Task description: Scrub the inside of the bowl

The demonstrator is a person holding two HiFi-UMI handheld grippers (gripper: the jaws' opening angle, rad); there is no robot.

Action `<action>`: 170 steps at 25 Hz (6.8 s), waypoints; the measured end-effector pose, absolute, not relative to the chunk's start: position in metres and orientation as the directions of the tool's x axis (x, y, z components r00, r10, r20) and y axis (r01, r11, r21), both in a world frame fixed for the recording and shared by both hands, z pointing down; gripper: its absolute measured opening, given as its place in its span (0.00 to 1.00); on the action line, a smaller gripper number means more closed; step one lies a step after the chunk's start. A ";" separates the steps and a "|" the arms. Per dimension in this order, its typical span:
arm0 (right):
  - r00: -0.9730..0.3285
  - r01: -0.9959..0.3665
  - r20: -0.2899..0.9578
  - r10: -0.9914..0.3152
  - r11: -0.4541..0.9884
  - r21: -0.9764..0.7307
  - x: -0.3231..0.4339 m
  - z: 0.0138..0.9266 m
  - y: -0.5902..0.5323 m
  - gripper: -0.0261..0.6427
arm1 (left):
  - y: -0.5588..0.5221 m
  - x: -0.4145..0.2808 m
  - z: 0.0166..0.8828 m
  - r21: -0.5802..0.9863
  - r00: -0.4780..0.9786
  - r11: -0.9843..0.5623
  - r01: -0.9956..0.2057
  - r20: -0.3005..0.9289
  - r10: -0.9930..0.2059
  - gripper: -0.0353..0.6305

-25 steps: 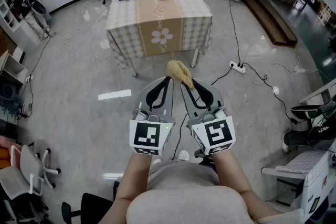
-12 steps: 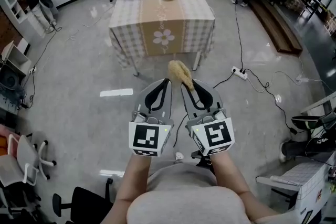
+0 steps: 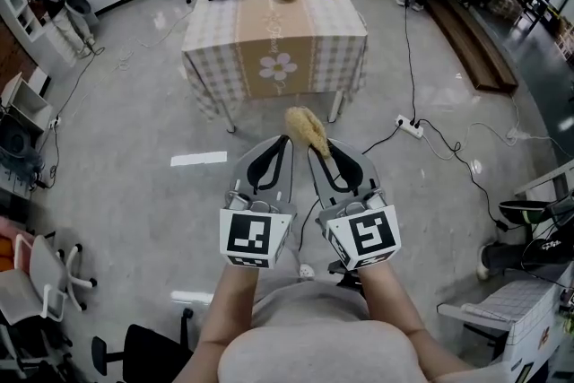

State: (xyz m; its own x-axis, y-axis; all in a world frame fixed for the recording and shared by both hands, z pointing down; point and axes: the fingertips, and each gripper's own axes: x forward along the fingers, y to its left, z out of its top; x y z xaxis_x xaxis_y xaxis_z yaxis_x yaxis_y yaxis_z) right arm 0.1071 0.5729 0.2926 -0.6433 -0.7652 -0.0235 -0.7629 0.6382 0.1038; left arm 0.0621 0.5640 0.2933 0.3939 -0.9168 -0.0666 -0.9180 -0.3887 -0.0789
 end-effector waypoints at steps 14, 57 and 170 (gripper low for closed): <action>-0.627 -0.776 -0.014 -0.779 0.624 0.093 0.094 0.301 0.492 0.17 | 0.480 0.046 0.307 -0.057 0.413 -0.410 -0.910 -0.048 -0.910 0.06; -0.572 -0.816 0.032 -0.820 0.572 0.086 0.016 0.305 0.217 0.17 | 0.203 -0.036 0.297 -0.030 0.465 -0.465 -0.885 -0.077 -0.882 0.06; -0.527 -0.836 0.399 -0.750 0.542 -0.085 0.027 0.461 -0.334 0.17 | -0.341 -0.030 0.559 0.037 0.698 -0.805 -0.592 0.523 -0.489 0.73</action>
State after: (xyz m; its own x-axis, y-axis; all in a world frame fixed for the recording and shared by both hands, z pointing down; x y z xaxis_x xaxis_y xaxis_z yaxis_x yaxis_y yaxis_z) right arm 0.0271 -0.3342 0.4610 -0.5270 -0.7504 0.3989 -0.8361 0.5419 -0.0851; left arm -0.0296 -0.3410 0.5593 0.6980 -0.4895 0.5228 -0.5921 -0.8050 0.0367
